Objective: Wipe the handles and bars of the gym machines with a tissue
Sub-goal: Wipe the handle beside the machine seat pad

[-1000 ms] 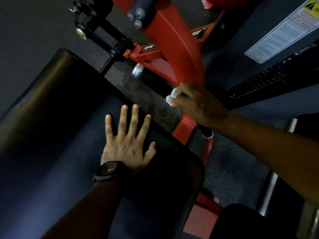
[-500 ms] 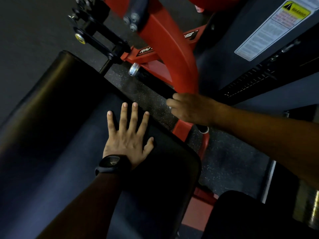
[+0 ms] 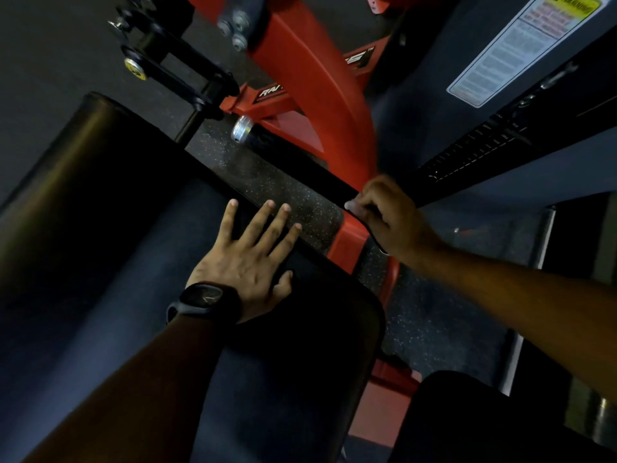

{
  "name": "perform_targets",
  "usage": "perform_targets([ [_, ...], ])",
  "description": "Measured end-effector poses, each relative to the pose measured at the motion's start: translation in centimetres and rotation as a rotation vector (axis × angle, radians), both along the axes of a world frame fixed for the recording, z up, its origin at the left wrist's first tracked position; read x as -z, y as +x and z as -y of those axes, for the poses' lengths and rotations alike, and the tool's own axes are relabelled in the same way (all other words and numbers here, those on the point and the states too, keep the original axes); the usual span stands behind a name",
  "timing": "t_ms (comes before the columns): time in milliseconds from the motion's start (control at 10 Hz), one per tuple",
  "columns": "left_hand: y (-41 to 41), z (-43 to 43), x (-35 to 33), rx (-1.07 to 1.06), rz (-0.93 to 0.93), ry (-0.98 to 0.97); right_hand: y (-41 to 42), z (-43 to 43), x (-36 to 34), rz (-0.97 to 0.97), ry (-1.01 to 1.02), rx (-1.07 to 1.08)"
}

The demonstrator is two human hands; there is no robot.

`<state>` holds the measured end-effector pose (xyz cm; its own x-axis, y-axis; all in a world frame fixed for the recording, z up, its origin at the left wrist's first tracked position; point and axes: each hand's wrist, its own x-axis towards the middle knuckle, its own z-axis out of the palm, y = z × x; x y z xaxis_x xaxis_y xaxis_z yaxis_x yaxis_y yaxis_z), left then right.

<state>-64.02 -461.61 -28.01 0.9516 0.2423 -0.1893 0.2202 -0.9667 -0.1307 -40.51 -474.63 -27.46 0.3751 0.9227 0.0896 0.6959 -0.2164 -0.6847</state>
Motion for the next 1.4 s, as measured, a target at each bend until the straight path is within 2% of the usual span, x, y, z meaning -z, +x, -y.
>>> perform_targets([
  [100,0.1,0.0,-0.2,0.005,-0.01,-0.002,-0.1,-1.6,-0.1,-0.036,0.049,0.095],
  [300,0.1,-0.1,-0.3,0.006,-0.031,-0.013,1.7,-0.9,-0.9,-0.246,-0.214,0.218],
  [400,0.2,-0.1,-0.3,0.011,-0.009,-0.018,1.1,-4.0,-1.1,-0.226,-0.213,0.257],
  [600,0.1,-0.2,-0.2,0.011,-0.008,-0.03,2.4,-4.6,-1.6,-0.327,-0.341,0.19],
  [700,0.1,-0.1,-0.2,0.005,-0.006,-0.035,2.1,-5.9,-2.0,-0.378,-0.343,0.2],
  [800,0.1,-0.1,-0.2,0.008,-0.011,-0.036,3.2,-6.0,-2.3,-0.559,-0.475,0.165],
  [900,0.2,-0.2,-0.2,0.015,-0.006,-0.045,3.5,-6.1,-2.0,-0.63,-0.56,0.171],
  [1000,0.1,0.0,-0.3,0.01,-0.007,-0.05,2.6,-8.5,-2.0,-0.67,-0.501,0.219],
  [1400,0.1,-0.1,-0.2,0.029,-0.005,-0.048,2.8,-8.1,-0.7,-0.744,-0.565,0.278],
])
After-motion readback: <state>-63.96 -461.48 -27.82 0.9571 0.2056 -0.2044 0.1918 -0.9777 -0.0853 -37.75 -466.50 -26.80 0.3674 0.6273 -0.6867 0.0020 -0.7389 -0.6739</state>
